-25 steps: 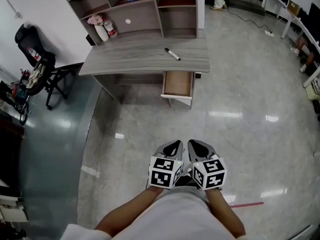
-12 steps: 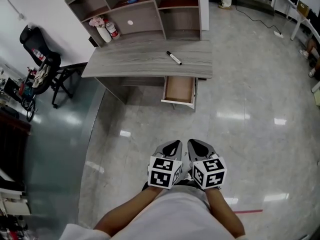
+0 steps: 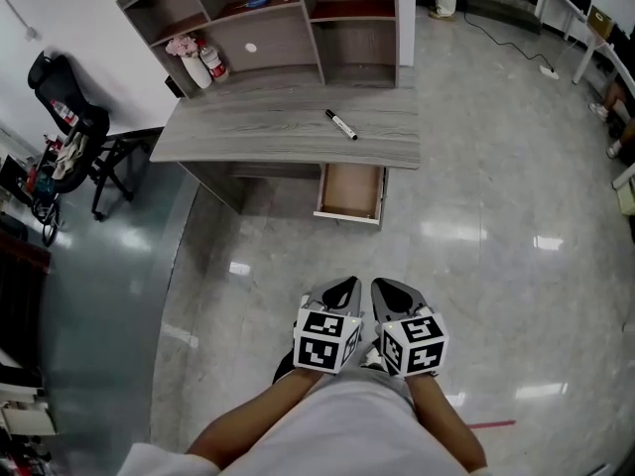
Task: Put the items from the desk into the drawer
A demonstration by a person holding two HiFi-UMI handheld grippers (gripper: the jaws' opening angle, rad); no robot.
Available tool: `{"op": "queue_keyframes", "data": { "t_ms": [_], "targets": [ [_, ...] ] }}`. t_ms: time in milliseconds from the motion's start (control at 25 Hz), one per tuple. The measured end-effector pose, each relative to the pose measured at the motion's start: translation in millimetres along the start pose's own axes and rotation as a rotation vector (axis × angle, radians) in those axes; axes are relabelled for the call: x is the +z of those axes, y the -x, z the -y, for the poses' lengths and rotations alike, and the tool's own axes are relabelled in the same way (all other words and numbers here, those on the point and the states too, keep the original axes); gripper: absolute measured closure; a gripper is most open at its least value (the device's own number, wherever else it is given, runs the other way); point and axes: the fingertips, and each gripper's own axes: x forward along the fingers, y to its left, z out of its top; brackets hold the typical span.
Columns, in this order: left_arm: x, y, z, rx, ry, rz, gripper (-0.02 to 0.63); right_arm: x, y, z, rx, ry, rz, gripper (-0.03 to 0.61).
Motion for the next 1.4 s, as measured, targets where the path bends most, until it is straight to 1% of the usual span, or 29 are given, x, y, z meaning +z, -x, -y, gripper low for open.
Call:
{"op": "queue_keyframes", "data": {
  "t_ms": [240, 560, 920, 1120, 1240, 1400],
  "targets": [
    [27, -26, -39, -0.053, -0.007, 0.007, 0.611, 26, -45, 6, -0.051, 0.002, -0.004, 0.577],
    [65, -47, -108, -0.121, -0.017, -0.015, 0.612, 66, -111, -10, -0.114, 0.006, -0.015, 0.577],
    [87, -54, -171, -0.207, -0.027, -0.018, 0.611, 92, -175, -36, -0.183, -0.001, -0.023, 0.577],
    [97, -54, -205, -0.236, -0.011, -0.002, 0.612, 110, -203, -51, -0.219, 0.044, -0.031, 0.577],
    [104, -56, -217, -0.252, 0.005, 0.007, 0.611, 118, -211, -54, -0.243, 0.067, -0.034, 0.577],
    [111, -59, -226, -0.267, 0.015, 0.019, 0.611, 126, -218, -48, -0.275, 0.072, -0.033, 0.576]
  ]
}}
